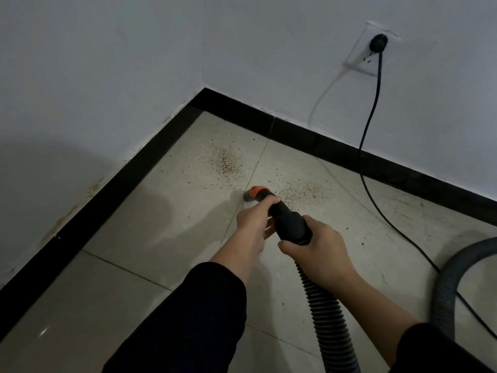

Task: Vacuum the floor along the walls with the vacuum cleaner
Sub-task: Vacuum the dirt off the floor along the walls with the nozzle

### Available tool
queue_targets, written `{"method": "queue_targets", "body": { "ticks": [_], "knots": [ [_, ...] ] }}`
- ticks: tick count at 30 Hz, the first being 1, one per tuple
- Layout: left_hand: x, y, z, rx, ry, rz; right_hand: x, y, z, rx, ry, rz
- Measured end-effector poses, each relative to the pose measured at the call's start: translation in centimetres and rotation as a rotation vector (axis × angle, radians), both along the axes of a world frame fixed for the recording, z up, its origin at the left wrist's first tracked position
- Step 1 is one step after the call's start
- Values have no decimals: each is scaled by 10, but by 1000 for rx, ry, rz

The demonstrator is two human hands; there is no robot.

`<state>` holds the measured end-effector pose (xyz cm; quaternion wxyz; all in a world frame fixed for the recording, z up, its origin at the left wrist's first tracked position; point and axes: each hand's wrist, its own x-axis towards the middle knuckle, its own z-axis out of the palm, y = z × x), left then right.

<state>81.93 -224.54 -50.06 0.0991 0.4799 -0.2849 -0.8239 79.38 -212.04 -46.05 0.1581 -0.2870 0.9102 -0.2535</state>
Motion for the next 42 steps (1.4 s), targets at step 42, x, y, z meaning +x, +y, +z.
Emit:
{"method": "queue_targets", "body": {
  "ticks": [42],
  "knots": [
    [44, -38, 12, -21, -6, 142, 19, -42, 14, 25, 6, 194]
  ]
}}
